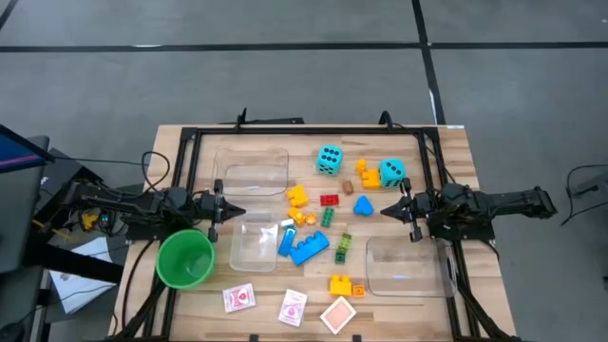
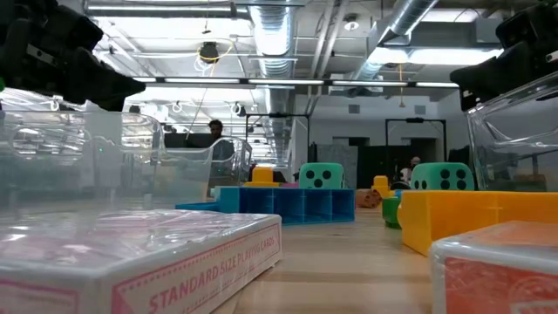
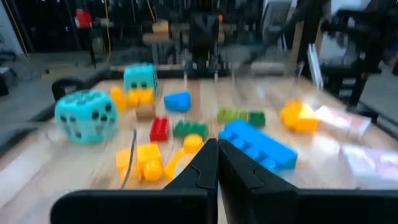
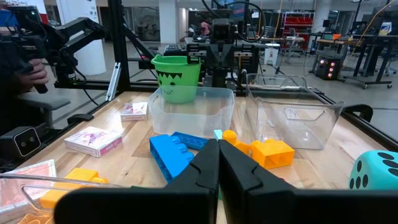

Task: Pick & Place Toys
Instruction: Put the blue game piece into the bottom right transparent bin

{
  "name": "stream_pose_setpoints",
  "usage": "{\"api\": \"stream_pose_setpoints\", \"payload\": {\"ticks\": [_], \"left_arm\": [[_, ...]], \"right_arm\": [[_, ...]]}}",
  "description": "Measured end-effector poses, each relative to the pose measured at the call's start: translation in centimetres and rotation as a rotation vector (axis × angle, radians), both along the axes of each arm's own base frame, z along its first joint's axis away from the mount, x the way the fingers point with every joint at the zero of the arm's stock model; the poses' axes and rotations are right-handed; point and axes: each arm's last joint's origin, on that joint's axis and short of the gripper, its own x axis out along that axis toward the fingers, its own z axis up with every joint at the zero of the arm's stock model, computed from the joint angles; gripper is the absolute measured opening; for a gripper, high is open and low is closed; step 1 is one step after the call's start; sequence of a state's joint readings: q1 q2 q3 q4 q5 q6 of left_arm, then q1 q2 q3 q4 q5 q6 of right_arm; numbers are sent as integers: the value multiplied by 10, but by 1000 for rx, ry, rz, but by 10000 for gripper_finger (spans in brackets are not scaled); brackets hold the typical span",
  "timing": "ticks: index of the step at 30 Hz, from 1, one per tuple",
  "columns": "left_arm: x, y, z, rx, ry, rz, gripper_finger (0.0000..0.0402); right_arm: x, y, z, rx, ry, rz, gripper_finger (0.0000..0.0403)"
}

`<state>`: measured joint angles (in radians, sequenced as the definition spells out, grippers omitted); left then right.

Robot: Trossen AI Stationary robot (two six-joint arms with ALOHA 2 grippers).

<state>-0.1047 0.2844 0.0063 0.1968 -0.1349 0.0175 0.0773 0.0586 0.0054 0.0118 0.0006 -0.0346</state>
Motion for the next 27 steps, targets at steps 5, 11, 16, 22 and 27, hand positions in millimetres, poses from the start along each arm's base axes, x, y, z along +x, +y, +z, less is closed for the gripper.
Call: {"api": "stream_pose_setpoints", "payload": {"ticks": [5, 11, 16, 22, 27], "left_arm": [[0, 0, 17, -80, -176, 1, 0], [-6, 1, 42, -114, -442, -8, 0], [-13, 2, 57, -99, -619, -2, 0], [-18, 4, 64, -87, -705, 72, 2], [-21, 7, 68, -63, -742, 180, 39]], "right_arm": [[0, -2, 10, -76, -105, -36, 0], [-4, -2, 34, 71, -329, -26, 0], [-12, -3, 55, 61, -507, -56, 0], [-13, -4, 57, 68, -528, -82, 0], [-13, -4, 58, 68, -530, -83, 4]]}}
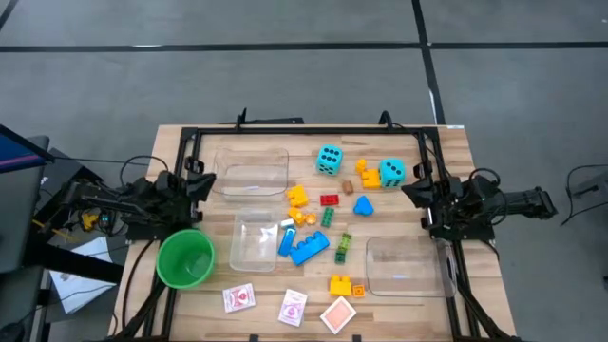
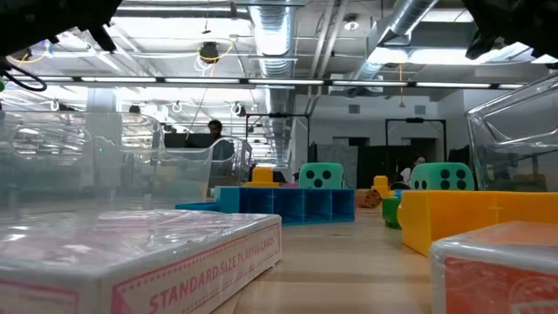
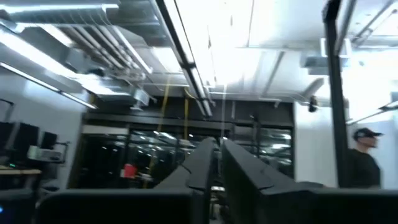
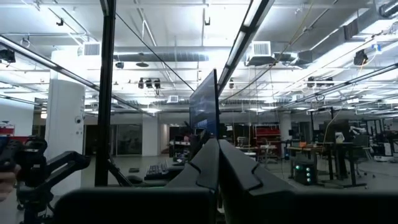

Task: Pick & Place Toys
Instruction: Put the blue game piece into the bottom right transparent bin

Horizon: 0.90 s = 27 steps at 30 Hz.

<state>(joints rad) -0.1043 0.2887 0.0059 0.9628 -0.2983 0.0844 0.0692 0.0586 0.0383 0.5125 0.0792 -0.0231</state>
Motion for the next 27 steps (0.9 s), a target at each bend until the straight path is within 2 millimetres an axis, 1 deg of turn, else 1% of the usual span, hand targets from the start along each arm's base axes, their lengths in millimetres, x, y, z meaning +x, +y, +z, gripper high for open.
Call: {"api": "stream_pose_setpoints", "payload": {"ticks": [3, 7, 12, 15, 17, 19, 22, 24, 27], "left_arm": [[0, 0, 1, 28, -9, 32, 87], [3, 1, 2, 50, -5, 79, 171], [6, 2, 3, 55, -18, 164, 282], [9, 2, 7, 58, -18, 215, 336], [13, 2, 12, 78, -9, 239, 365], [17, 2, 19, 80, -1, 273, 387], [23, 3, 21, 80, 36, 312, 395], [25, 3, 19, 86, 65, 335, 389], [27, 3, 18, 100, 91, 369, 383]], "right_arm": [[0, 0, 0, -1, 1, 0, 27], [1, -1, 0, 25, 22, -21, 91], [0, -4, 8, 130, 150, -100, 206], [0, -5, 18, 174, 203, -128, 276], [0, -5, 30, 176, 216, -127, 317], [3, -5, 42, 191, 236, -121, 351], [13, -5, 58, 219, 325, -133, 388], [22, -5, 68, 242, 399, -173, 396], [39, -7, 80, 288, 536, -281, 392]]}}
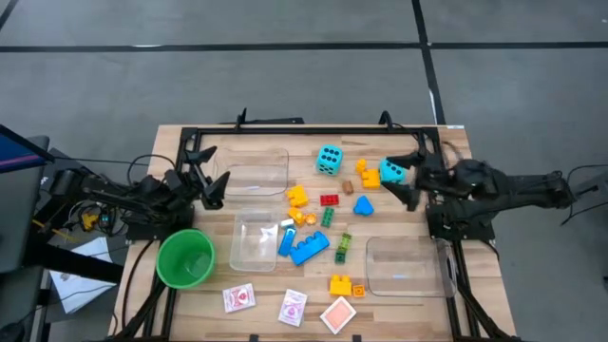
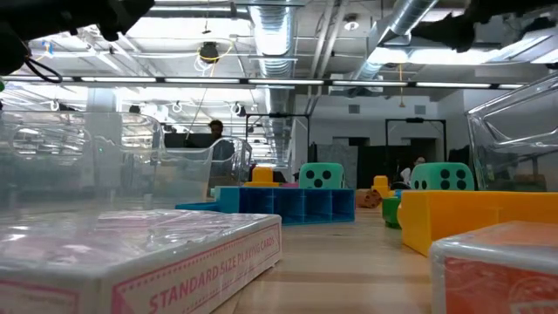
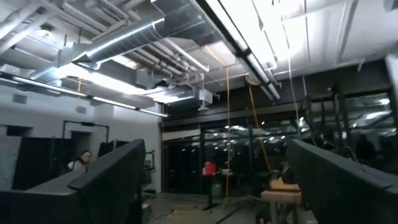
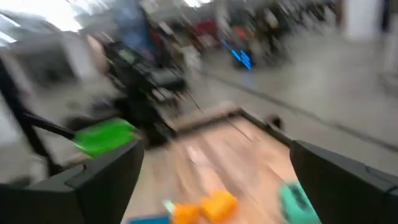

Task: Pick & Place Toys
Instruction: Put the blue game piece into the bottom right transparent bin

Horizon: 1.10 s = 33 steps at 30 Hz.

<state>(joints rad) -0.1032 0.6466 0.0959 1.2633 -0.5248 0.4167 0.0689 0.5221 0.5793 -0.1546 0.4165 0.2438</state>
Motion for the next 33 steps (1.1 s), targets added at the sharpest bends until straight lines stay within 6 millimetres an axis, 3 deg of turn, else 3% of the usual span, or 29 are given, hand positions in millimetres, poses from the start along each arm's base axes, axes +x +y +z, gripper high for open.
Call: {"api": "stream_pose_setpoints", "payload": {"ticks": [6, 11, 18, 22, 33], "left_arm": [[-1, 0, 1, 3, -10, 3, 385], [-1, 0, 1, 4, -10, 1, 390], [0, -1, 1, -15, -24, -24, 392], [0, -1, 1, -21, -26, -33, 392], [2, -1, -2, -28, 4, -50, 392]], "right_arm": [[31, -3, 27, 91, 261, -223, 388], [63, -9, 20, 219, 534, -377, 388], [97, -21, -37, 364, 840, -594, 388], [112, -21, -66, 433, 915, -671, 388], [143, -7, -98, 517, 920, -599, 388]]}}
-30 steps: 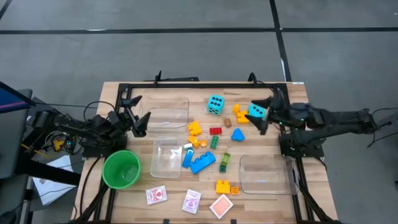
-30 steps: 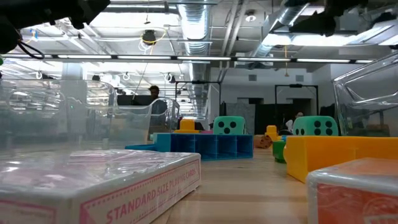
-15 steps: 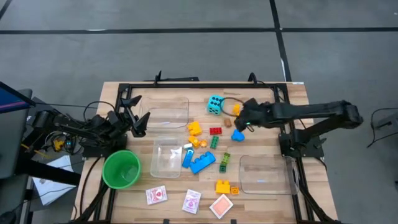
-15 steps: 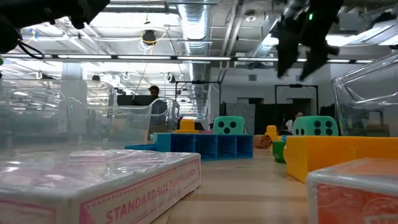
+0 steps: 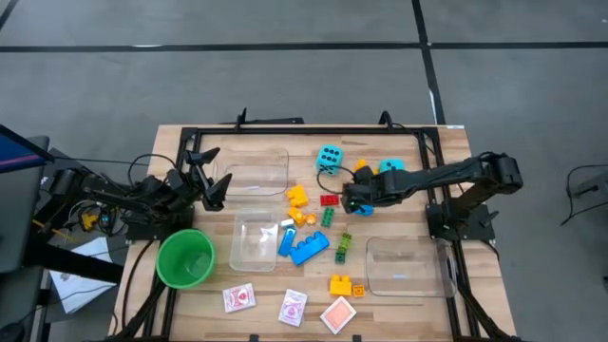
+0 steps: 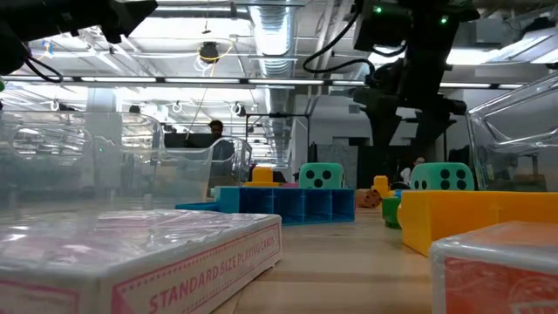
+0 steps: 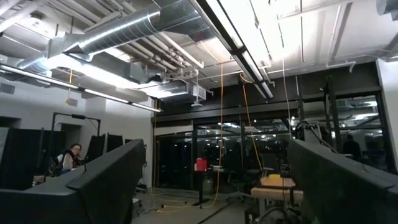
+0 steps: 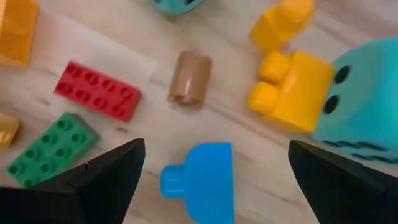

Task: Pick & Place Toys
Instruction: Put the blue game piece into the bottom right transparent bin

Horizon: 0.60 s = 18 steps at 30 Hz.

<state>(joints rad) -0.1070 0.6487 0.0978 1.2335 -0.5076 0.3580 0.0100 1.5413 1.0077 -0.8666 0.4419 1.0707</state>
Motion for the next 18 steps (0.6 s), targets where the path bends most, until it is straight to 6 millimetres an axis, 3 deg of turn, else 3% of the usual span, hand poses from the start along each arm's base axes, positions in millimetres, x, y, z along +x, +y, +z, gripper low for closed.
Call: {"api": "stream_pose_setpoints", "payload": {"ticks": [7, 18], "left_arm": [[1, 0, -2, -12, 16, -11, 392], [2, 0, -2, -33, 10, -26, 392]], "right_arm": [[8, 10, -17, 21, 38, 13, 388], [14, 10, -38, 16, 120, 15, 388]]}}
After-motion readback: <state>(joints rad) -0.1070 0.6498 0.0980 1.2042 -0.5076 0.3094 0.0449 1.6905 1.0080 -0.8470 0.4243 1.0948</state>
